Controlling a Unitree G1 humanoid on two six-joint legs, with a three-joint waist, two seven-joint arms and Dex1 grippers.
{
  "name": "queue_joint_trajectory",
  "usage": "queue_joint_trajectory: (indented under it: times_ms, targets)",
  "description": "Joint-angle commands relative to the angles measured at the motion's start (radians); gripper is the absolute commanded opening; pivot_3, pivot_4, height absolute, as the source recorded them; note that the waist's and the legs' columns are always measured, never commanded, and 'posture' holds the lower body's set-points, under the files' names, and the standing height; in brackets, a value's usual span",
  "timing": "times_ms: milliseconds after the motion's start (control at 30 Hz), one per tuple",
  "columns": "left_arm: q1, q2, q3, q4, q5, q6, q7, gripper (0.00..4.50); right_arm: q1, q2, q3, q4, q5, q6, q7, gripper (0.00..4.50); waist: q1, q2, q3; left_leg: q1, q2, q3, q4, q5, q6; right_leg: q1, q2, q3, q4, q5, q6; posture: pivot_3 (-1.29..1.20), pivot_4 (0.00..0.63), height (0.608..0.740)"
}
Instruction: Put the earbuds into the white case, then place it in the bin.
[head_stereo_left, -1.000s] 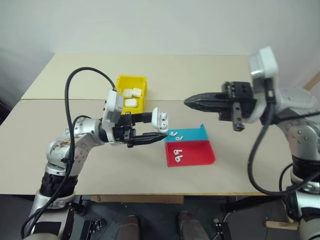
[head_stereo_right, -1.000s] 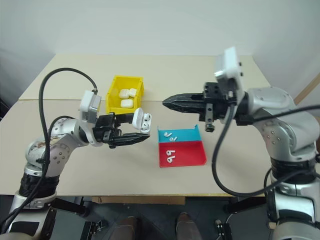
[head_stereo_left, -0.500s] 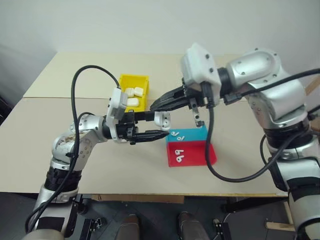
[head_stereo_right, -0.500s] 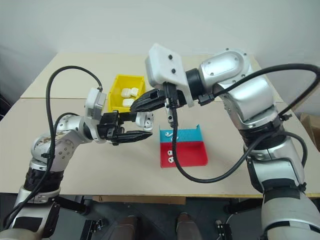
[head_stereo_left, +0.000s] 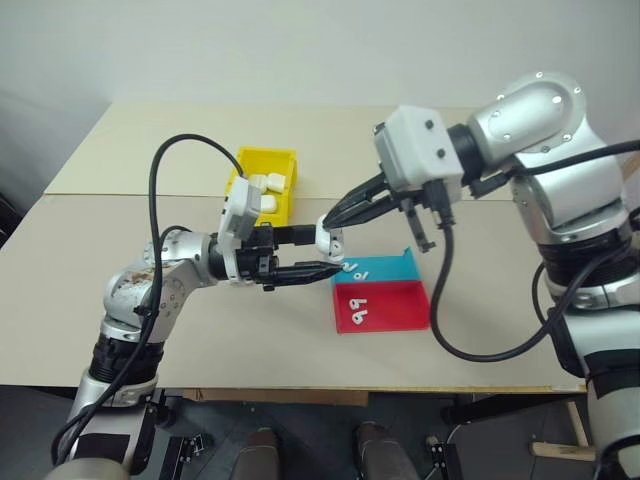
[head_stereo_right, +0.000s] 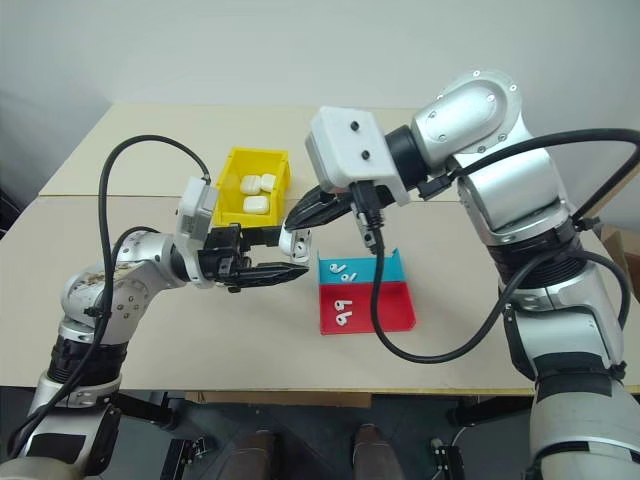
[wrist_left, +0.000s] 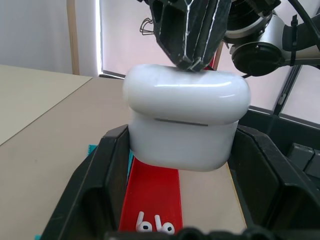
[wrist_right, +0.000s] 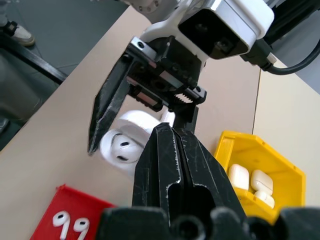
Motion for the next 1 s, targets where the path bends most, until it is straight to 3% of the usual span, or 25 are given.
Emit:
queue_joint_trajectory:
  times_ms: [33,567,1000]
  targets:
    - [-0.037,-0.007,0.031,-0.052,-0.030,-0.019,0.005,2.79,-0.014,-0.016,-0.024,-0.010,0.008,-0.023,0.057,0.02,-0.002,0.000,0.000,0.000,0.000,0.000,0.000,0.000,0.000,0.000,0.000,0.000,0.000,0.000,0.000,0.00,0.150,0.740]
    - [-0.009,0.006,0.041,-0.045,-0.028,-0.040,-0.021,2.79,-0.129,0.025,-0.095,0.089,0.016,-0.072,0.026,0.02,-0.004,0.000,0.000,0.000,0.000,0.000,0.000,0.000,0.000,-0.001,0.000,0.000,0.001,0.000,-0.001,0.00,0.150,0.740]
    - [0.012,0.009,0.028,0.028,0.004,-0.123,-0.080,2.79,-0.159,0.155,0.053,0.186,-0.136,-0.210,0.071,0.02,-0.001,0.001,0.000,0.000,0.000,0.000,0.000,0.001,-0.001,-0.001,0.000,0.000,0.001,0.000,-0.001,0.00,0.150,0.740]
